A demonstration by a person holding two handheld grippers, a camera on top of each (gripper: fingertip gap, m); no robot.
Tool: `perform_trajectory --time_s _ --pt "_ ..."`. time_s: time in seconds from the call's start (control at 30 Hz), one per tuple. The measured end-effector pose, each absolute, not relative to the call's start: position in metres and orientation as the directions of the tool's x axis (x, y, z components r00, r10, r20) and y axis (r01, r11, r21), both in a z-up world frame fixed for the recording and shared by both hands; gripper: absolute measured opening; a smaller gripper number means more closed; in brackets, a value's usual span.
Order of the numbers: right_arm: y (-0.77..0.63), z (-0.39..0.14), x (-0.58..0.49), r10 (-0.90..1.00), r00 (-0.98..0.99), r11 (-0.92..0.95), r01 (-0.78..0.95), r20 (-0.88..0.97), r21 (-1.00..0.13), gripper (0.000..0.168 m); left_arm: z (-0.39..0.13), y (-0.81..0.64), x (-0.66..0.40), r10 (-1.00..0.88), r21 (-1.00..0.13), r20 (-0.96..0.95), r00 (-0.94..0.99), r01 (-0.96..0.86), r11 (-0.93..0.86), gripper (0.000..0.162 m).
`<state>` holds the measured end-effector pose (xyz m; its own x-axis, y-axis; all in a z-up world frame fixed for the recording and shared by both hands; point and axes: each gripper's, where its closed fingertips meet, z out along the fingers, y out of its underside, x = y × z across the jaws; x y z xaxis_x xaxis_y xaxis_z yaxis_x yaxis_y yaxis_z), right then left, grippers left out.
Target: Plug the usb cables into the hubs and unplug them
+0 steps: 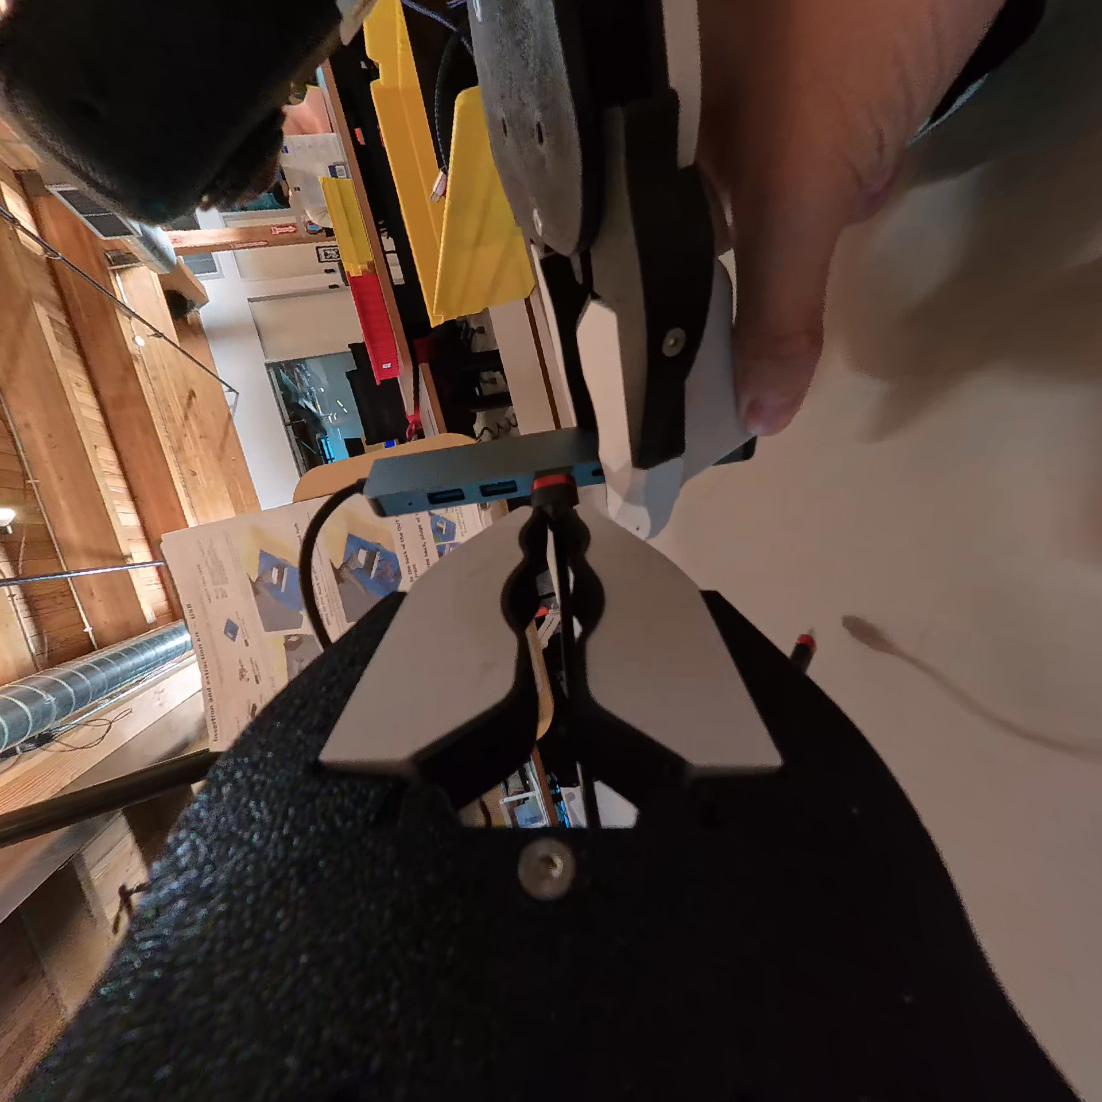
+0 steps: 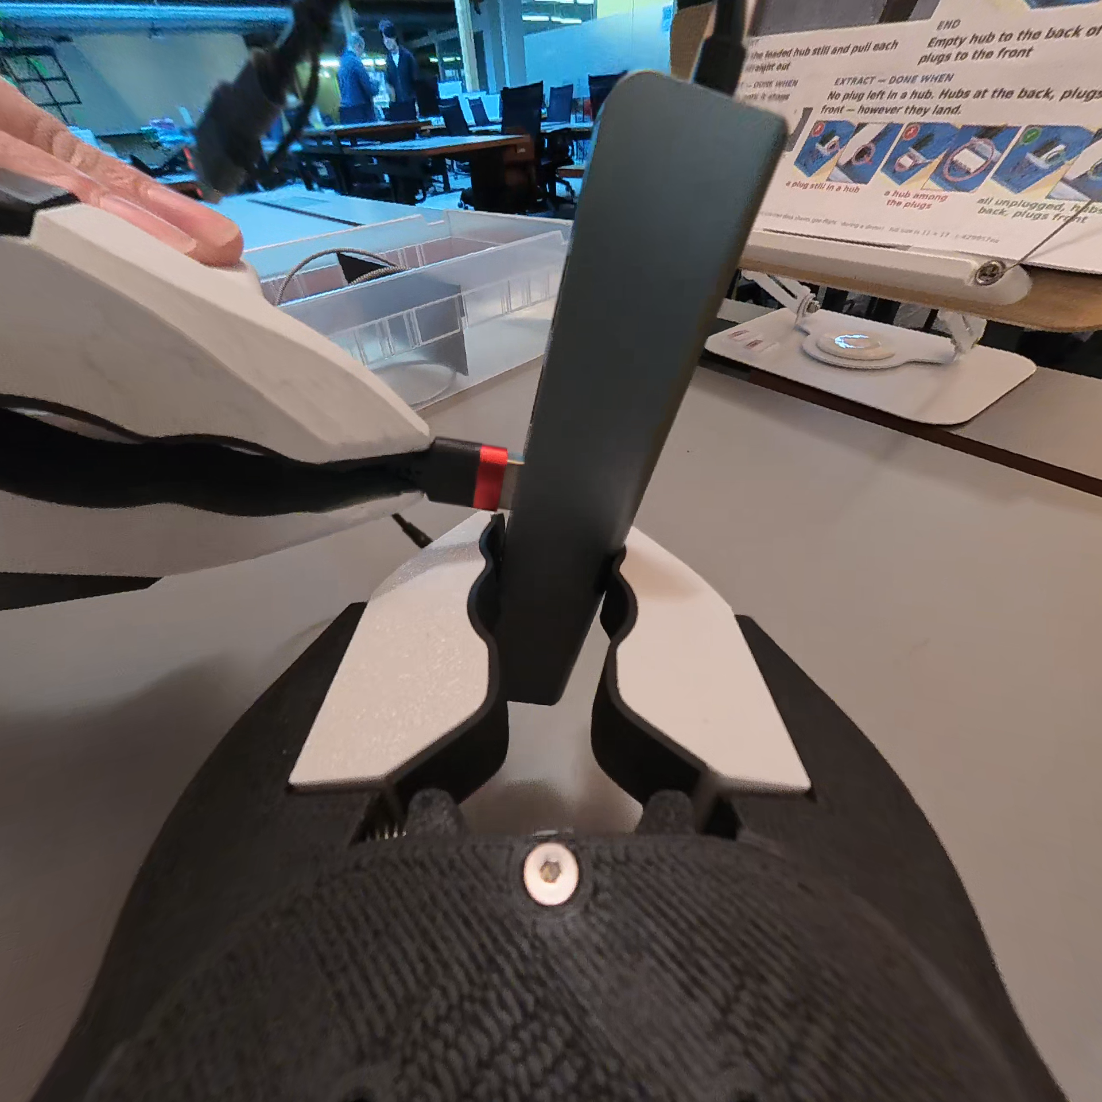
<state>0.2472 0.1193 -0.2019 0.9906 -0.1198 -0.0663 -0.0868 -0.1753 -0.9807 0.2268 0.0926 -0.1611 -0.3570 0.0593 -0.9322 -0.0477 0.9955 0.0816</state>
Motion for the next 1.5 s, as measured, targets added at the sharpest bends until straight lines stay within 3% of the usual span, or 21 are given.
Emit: perform_trajectory --time_s 0.13,0.17,0.23,0.43,0.57,0.73,0.83,0.97,1.1,1.27,1.37,1.43,1.5 --pt "0.122 -0.203 0.241 -0.090 0.995 -0.190 -0.061 -0.045 -0.980 0.033 -0.166 0.069 0.224 0.060 0.040 -0.926 -0.373 0.063 0.997 0.005" --pt "0.122 -0.203 0.238 -0.086 0.996 -0.199 0.022 0.040 -0.980 0.035 -0.168 0.063 0.222 0.091 0.066 -0.925 -0.368 0.081 0.995 0.005" --pt "0.117 -0.188 0.245 -0.146 0.988 -0.104 -0.059 -0.043 -0.993 0.031 -0.157 0.066 0.221 0.136 0.125 -0.951 -0.279 0.056 0.991 0.005" --pt "0.124 -0.200 0.243 -0.126 0.991 -0.169 -0.068 -0.047 -0.983 0.030 -0.162 0.098 0.215 -0.191 -0.180 -0.917 -0.350 -0.065 0.982 0.005" --pt "0.122 -0.204 0.256 -0.224 0.974 -0.218 -0.018 0.032 -0.976 0.030 -0.182 0.103 0.205 -0.474 -0.452 -0.782 -0.405 -0.154 0.878 0.027" --pt "0.110 -0.198 0.278 -0.349 0.909 -0.265 0.139 0.229 -0.954 0.030 -0.178 0.117 0.196 -0.870 -0.825 -0.302 -0.389 -0.350 0.443 0.053" --pt "0.104 -0.185 0.283 -0.413 0.837 -0.278 0.260 0.359 -0.925 0.030 -0.144 0.124 0.187 -0.935 -0.938 0.003 -0.354 -0.326 0.120 0.054" --pt "0.104 -0.175 0.278 -0.424 0.713 -0.350 0.441 0.559 -0.826 0.030 -0.107 0.134 0.176 -0.935 -0.961 0.149 -0.322 -0.269 -0.060 0.062" --pt "0.110 -0.178 0.267 -0.380 0.648 -0.413 0.519 0.660 -0.748 0.030 -0.099 0.126 0.174 -0.934 -0.956 0.157 -0.321 -0.286 -0.062 0.066" --pt "0.116 -0.176 0.255 -0.345 0.625 -0.418 0.566 0.700 -0.711 0.030 -0.125 0.114 0.189 -0.944 -0.909 0.128 -0.304 -0.416 0.011 0.070" --pt "0.120 -0.178 0.246 -0.315 0.653 -0.382 0.577 0.689 -0.722 0.030 -0.131 0.111 0.200 -0.938 -0.896 0.142 -0.315 -0.443 0.013 0.044" --pt "0.122 -0.178 0.242 -0.304 0.689 -0.348 0.563 0.658 -0.750 0.030 -0.133 0.108 0.204 -0.917 -0.886 0.196 -0.347 -0.463 -0.014 0.011" --pt "0.121 -0.178 0.243 -0.300 0.735 -0.300 0.532 0.608 -0.792 0.030 -0.134 0.109 0.207 -0.890 -0.865 0.298 -0.344 -0.491 -0.100 0.010"
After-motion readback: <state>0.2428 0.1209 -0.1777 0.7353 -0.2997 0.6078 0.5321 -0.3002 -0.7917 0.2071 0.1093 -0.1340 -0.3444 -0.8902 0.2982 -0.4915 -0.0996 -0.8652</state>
